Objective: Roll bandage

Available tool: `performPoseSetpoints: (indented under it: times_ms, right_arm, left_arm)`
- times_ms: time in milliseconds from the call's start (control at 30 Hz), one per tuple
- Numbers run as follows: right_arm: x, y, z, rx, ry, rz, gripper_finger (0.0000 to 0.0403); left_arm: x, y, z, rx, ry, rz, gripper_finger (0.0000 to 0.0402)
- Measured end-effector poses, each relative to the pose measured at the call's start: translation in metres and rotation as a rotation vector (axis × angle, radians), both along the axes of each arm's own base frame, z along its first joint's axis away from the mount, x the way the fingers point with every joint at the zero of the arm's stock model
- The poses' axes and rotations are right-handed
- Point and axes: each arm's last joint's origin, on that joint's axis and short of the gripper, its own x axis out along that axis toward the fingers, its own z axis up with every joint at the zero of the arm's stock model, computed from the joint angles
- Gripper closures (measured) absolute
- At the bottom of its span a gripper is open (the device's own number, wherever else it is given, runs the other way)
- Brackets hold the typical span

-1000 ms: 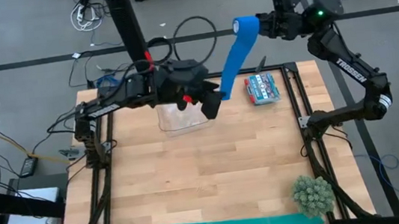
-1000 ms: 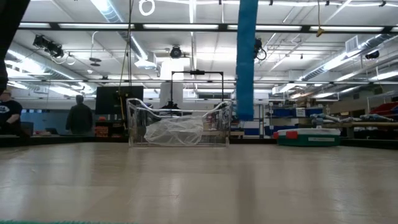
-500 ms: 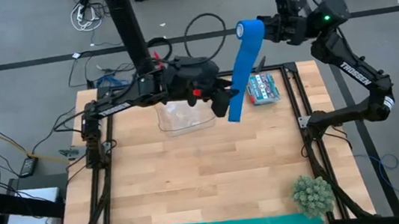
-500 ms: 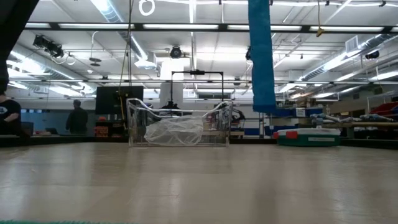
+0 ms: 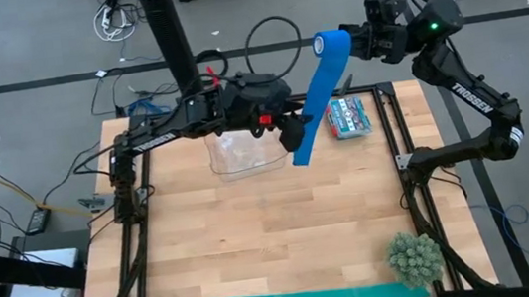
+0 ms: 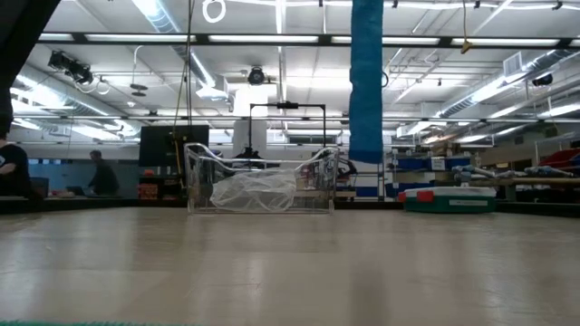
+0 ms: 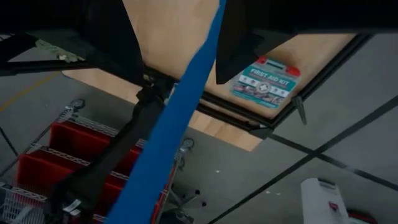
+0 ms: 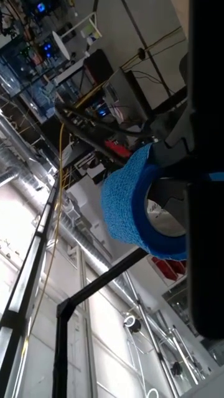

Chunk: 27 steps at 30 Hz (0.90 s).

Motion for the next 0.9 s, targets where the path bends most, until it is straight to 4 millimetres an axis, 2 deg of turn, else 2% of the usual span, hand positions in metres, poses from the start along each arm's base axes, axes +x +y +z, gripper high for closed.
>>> performPoseSetpoints:
  times_ms: [200,567,700,900]
  right_arm:
    - [0.001,0.002,0.000,0.006,0.000,0.014,0.0403]
    - [0.005,0.003,0.000,0.012,-0.017,-0.011,0.0403]
    - [0.006,0.005,0.001,0.010,-0.028,-0.007,0.0403]
    - [0.007,0.007,0.001,0.009,-0.031,0.001,0.0403]
  left_arm:
    - [0.000,0.001,-0.006,0.040,0.060,0.013,0.0193]
    - [0.003,0.001,0.002,0.060,-0.019,0.021,0.0193]
    - [0.008,0.002,-0.002,0.058,-0.024,0.015,0.0193]
    - [0.020,-0.001,-0.010,0.022,-0.037,-0.085,0.0194]
